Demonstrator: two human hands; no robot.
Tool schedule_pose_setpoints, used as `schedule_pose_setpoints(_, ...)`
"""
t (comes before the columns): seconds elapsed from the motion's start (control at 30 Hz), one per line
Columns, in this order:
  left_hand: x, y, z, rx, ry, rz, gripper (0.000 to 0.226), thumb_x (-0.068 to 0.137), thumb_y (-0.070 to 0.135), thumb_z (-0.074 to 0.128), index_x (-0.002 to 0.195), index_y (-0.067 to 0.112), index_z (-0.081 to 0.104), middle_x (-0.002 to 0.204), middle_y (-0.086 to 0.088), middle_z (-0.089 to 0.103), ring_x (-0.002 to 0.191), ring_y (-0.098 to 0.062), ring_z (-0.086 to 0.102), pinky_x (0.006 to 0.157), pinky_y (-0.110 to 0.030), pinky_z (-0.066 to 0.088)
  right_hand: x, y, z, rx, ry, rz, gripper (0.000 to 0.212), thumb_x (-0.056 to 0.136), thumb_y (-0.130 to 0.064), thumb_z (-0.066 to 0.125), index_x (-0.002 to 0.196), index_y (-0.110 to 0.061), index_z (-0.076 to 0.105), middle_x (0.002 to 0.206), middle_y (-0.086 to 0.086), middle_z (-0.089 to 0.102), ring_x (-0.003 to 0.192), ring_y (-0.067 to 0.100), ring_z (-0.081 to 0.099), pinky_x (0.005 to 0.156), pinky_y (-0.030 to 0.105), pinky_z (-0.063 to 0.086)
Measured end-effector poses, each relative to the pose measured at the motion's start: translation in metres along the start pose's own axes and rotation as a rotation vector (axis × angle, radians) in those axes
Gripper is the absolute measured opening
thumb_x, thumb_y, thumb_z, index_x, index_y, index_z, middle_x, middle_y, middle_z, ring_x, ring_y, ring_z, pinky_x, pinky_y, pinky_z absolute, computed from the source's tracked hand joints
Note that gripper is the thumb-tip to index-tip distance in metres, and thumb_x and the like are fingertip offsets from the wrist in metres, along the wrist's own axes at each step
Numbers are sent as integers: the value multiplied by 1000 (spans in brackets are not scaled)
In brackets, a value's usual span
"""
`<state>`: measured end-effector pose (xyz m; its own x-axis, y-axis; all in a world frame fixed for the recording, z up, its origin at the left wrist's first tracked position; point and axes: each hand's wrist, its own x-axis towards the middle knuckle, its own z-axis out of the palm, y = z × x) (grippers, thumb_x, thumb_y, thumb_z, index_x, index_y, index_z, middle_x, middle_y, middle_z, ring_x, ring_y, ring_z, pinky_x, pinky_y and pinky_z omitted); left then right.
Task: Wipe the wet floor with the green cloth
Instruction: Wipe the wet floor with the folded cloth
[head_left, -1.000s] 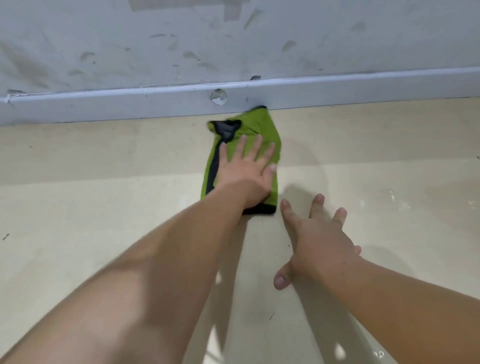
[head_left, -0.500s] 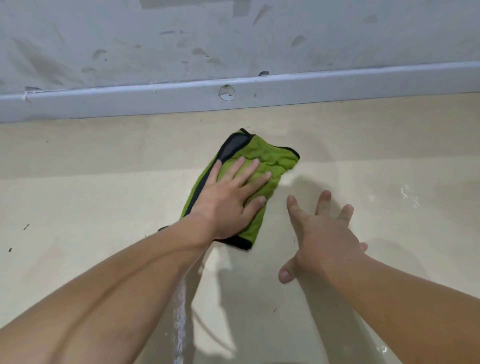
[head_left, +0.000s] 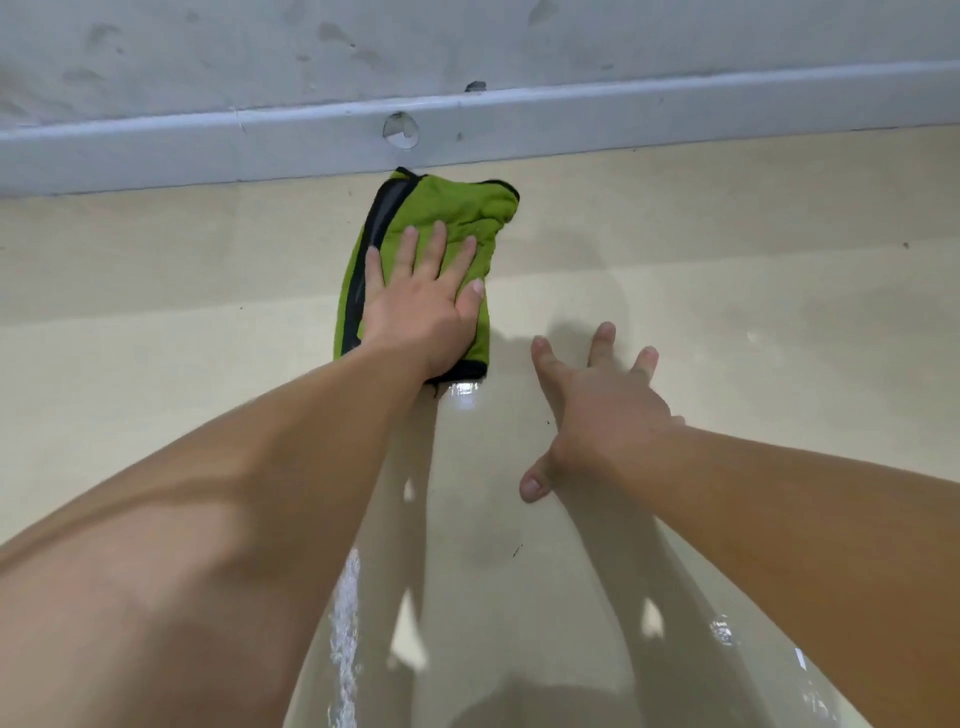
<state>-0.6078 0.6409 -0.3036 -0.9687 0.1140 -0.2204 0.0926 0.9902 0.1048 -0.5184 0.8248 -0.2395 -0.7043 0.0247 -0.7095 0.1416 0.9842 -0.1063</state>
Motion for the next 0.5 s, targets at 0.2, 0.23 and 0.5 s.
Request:
schedule_pose_setpoints(0.2, -90, 39, 22, -59, 41, 12, 62, 105, 58, 6, 164, 41, -1, 175, 4, -10, 160, -25, -16, 126, -60, -9, 2, 5, 2, -14, 54, -23, 158, 35, -67, 94, 148, -61, -16, 164, 1, -32, 147, 56, -24, 105, 77, 35)
schedule_pose_setpoints(0.23, -108, 44, 27, -59, 49, 4, 62, 105, 58, 6, 164, 42, 0, 175, 4, -8, 160, -25, -15, 126, -60, -9, 1, 5, 0, -17, 59, -30, 158, 35, -67, 95, 150, -59, -14, 166, 1, -28, 147, 56, -22, 106, 75, 36)
schedule_pose_setpoints(0.5, -219, 85, 55, -41, 7, -87, 63, 105, 59, 1, 164, 39, -4, 175, 3, -12, 159, -27, -19, 124, -63, -9, -39, 69, -14, 205, 227, -271, 121, 70, -37, 92, 163, -32, 15, 171, 4, 11, 155, 22, 21, 116, 32, 29)
